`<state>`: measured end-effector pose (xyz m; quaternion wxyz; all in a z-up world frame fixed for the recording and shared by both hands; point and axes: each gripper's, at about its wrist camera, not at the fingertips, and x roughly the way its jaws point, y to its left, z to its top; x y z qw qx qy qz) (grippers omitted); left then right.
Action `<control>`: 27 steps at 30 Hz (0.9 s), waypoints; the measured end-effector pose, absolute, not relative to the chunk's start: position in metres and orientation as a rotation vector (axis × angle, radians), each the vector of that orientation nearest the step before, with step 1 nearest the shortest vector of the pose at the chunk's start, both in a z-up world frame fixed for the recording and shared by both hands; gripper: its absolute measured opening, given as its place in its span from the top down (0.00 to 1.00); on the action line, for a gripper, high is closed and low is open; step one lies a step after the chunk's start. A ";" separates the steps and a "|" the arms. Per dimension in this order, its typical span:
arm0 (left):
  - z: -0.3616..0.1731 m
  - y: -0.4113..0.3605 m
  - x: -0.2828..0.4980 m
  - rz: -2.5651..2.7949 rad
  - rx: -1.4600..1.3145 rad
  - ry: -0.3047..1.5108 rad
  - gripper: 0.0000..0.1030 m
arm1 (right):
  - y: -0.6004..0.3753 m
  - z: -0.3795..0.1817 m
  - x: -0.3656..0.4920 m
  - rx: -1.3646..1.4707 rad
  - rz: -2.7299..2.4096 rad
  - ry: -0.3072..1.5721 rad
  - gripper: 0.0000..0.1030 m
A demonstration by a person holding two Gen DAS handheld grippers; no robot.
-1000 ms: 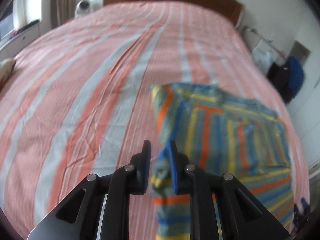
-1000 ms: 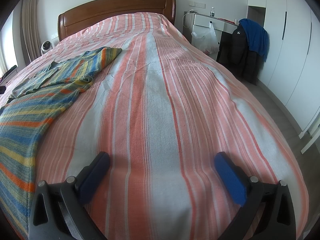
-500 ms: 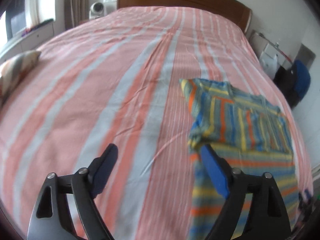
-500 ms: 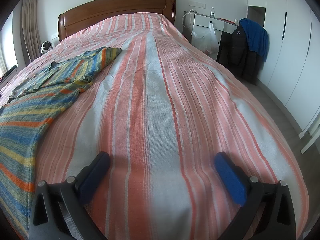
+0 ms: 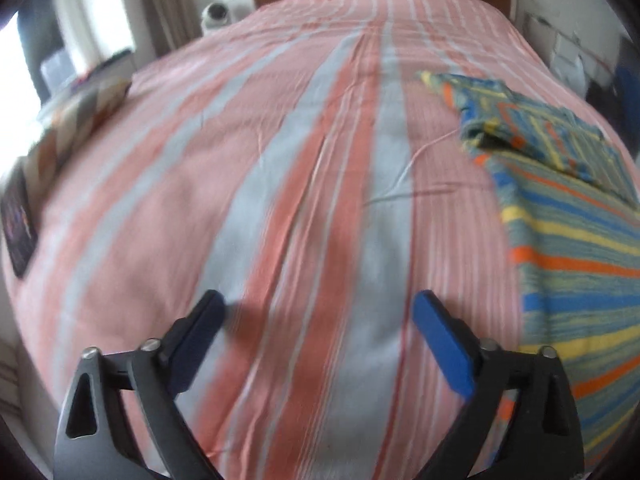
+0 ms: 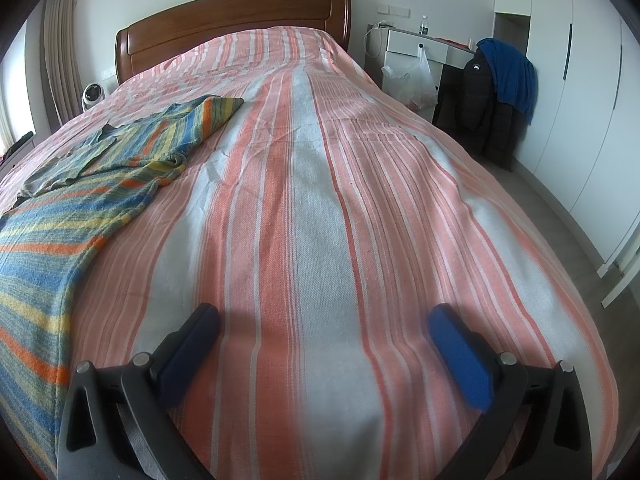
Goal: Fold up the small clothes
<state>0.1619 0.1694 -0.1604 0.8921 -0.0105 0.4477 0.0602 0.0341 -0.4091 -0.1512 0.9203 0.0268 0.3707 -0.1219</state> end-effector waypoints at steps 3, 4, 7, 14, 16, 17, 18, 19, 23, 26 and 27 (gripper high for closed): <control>-0.168 0.178 0.156 0.107 -0.093 0.880 0.00 | -0.411 -0.151 0.035 0.056 -0.250 0.760 0.00; -0.168 0.178 0.156 0.103 -0.089 0.881 0.00 | -0.410 -0.151 0.034 0.056 -0.251 0.760 0.00; -0.169 0.176 0.157 0.096 -0.078 0.882 0.00 | -0.409 -0.151 0.032 0.057 -0.251 0.754 0.00; -0.171 0.175 0.158 0.100 -0.065 0.875 0.00 | -0.410 -0.152 0.032 0.055 -0.253 0.754 0.00; -0.171 0.174 0.157 0.101 -0.064 0.874 0.00 | -0.410 -0.152 0.032 0.056 -0.252 0.754 0.00; -0.171 0.174 0.157 0.102 -0.063 0.873 0.00 | -0.409 -0.152 0.032 0.056 -0.252 0.754 0.00; -0.171 0.174 0.157 0.101 -0.063 0.874 0.00 | -0.409 -0.152 0.032 0.056 -0.252 0.753 0.00; -0.171 0.174 0.157 0.103 -0.060 0.872 0.00 | -0.410 -0.152 0.032 0.057 -0.251 0.753 0.00; -0.171 0.174 0.158 0.103 -0.058 0.871 0.00 | -0.408 -0.152 0.032 0.056 -0.252 0.752 0.00; -0.171 0.174 0.157 0.104 -0.057 0.870 0.00 | -0.408 -0.152 0.031 0.056 -0.253 0.752 0.00; -0.171 0.174 0.157 0.104 -0.057 0.870 0.00 | -0.409 -0.152 0.031 0.056 -0.253 0.752 0.00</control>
